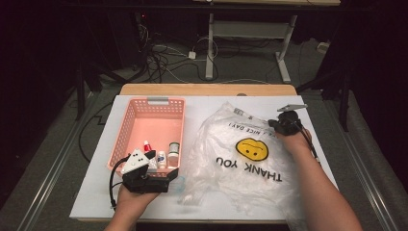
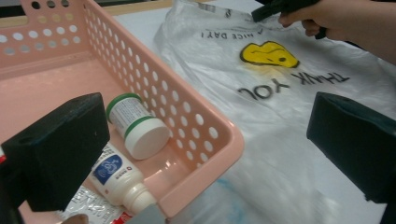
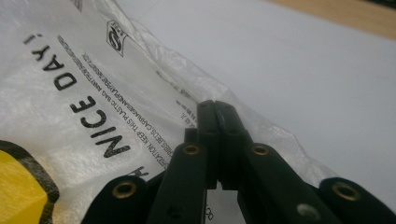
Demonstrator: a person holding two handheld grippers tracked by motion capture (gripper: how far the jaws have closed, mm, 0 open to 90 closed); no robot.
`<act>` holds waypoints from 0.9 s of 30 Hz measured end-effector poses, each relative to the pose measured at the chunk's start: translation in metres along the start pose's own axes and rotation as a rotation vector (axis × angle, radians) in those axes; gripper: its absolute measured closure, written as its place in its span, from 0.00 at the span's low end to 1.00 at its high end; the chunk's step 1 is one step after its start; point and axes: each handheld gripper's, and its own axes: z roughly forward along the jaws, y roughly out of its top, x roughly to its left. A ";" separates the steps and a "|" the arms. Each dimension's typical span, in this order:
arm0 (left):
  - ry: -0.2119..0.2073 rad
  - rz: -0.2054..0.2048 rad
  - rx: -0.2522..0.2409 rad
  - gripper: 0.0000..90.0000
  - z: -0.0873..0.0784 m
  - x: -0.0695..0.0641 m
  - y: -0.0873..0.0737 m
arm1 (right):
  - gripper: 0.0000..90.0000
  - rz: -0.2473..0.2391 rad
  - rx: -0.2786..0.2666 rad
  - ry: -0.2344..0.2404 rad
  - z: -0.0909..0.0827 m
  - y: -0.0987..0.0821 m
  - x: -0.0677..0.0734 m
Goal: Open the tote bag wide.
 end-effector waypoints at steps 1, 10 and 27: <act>-0.005 -0.003 -0.003 0.00 0.000 -0.001 0.000 | 1.00 0.012 -0.016 -0.018 -0.003 0.003 -0.007; -0.029 0.020 -0.006 0.00 0.000 -0.004 0.004 | 1.00 0.140 -0.095 -0.140 -0.017 0.011 -0.071; 0.040 0.070 0.009 0.00 0.004 0.000 0.001 | 0.69 0.142 -0.161 -0.097 -0.102 -0.021 -0.040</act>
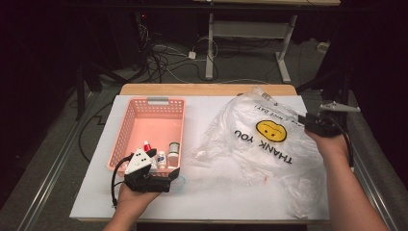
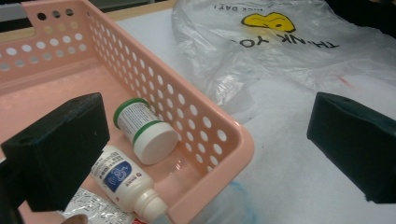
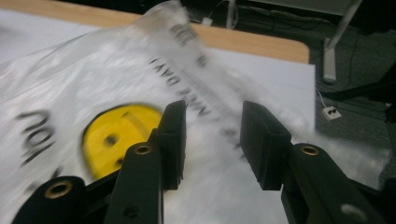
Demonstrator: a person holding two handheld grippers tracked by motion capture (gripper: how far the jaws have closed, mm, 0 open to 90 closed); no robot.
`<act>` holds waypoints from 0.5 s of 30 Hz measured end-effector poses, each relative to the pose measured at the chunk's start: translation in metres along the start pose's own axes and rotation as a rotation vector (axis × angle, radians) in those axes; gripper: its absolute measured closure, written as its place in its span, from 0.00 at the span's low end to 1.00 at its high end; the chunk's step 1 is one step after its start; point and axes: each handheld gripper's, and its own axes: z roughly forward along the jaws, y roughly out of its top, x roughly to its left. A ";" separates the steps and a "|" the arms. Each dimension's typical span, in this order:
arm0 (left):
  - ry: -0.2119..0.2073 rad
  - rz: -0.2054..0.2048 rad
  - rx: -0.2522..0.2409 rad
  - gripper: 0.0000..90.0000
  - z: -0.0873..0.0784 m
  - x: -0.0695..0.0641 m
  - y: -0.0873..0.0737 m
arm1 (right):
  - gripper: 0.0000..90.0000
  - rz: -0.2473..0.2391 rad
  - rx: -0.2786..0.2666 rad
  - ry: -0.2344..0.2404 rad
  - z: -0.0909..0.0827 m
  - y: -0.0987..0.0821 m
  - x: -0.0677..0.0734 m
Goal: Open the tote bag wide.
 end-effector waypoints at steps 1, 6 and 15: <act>0.006 0.000 -0.003 0.00 0.000 0.001 0.000 | 0.69 -0.012 -0.008 0.010 -0.009 -0.007 0.006; 0.012 -0.003 -0.014 0.00 -0.003 0.000 -0.001 | 0.68 -0.045 -0.009 0.059 -0.051 -0.042 0.038; 0.009 0.000 -0.017 0.00 -0.006 0.001 -0.002 | 0.62 -0.037 0.005 0.127 -0.111 -0.108 0.092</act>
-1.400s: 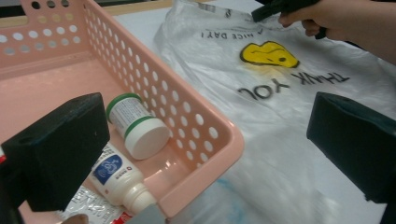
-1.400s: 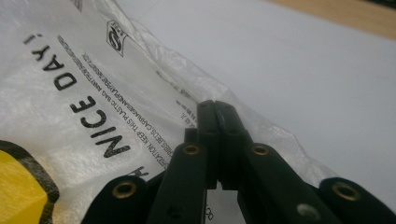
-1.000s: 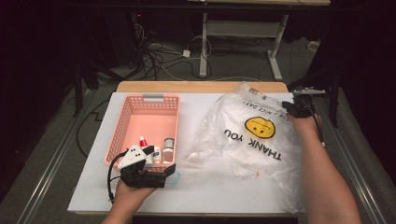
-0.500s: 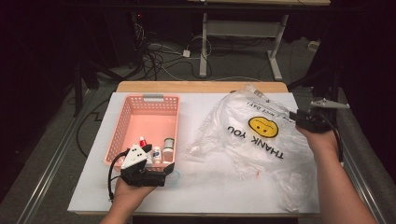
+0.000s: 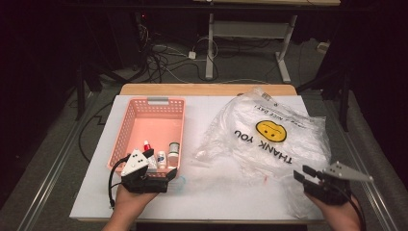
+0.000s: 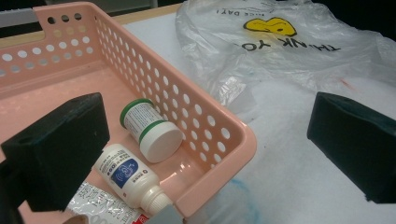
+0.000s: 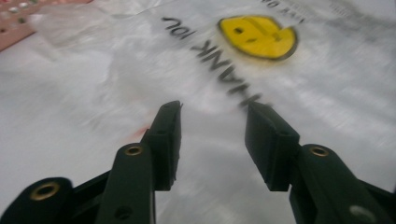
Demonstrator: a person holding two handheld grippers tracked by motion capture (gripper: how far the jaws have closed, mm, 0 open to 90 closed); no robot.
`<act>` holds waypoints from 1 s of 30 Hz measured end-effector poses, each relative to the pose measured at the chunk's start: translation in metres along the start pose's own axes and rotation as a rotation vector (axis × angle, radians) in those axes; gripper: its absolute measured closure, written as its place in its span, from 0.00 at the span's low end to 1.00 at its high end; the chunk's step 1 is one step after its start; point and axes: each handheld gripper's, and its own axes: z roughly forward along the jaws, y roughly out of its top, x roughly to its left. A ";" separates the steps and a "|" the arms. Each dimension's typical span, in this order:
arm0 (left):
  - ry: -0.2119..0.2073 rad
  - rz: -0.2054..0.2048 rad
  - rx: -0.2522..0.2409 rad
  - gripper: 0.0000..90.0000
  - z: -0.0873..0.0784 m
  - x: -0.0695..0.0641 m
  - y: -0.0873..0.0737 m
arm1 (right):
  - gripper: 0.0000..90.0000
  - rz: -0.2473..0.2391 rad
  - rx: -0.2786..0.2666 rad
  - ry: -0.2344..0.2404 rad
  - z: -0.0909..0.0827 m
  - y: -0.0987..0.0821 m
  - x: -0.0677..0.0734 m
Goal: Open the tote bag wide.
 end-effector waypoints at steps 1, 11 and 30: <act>0.001 0.002 0.000 0.00 0.000 0.000 0.000 | 0.59 0.002 0.006 0.013 -0.002 -0.007 0.006; -0.010 0.008 0.014 0.00 0.006 -0.003 -0.001 | 0.48 -0.030 0.134 0.034 -0.002 -0.043 0.033; -0.001 0.001 0.022 0.00 0.007 -0.001 0.000 | 0.97 -0.170 0.109 0.155 0.002 -0.036 0.070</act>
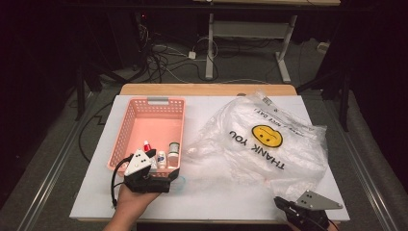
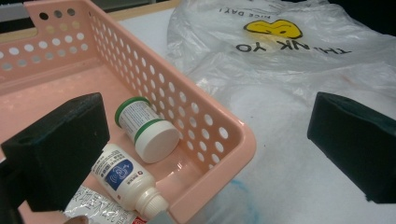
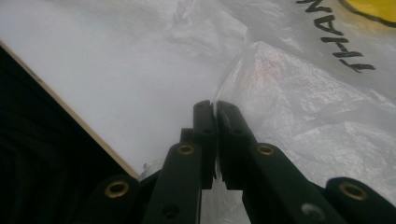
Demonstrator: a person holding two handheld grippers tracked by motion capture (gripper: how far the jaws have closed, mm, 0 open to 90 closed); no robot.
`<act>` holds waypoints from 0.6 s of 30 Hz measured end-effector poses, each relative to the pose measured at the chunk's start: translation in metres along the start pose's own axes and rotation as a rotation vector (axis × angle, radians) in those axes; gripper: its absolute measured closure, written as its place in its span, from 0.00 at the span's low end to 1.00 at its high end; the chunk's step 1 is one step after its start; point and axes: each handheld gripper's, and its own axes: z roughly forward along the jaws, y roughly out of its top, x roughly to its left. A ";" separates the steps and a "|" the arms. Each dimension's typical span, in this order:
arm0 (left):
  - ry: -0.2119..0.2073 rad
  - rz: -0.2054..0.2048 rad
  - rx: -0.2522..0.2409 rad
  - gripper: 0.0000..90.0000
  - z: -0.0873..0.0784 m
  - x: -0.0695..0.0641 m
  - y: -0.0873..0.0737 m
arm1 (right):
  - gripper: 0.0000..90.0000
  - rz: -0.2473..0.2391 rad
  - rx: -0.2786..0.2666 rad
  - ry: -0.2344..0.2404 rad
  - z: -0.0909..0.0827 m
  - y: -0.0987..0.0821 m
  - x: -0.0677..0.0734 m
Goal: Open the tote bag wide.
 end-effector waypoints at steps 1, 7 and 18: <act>0.001 0.001 0.002 0.00 0.000 0.000 0.000 | 0.97 0.010 -0.006 0.021 0.001 0.000 0.001; 0.032 0.012 0.000 0.00 -0.001 -0.001 0.001 | 0.75 0.030 -0.065 0.033 -0.009 0.006 0.001; 0.000 -0.026 0.022 0.00 -0.001 0.002 0.002 | 0.46 0.032 -0.170 0.029 -0.008 0.038 -0.019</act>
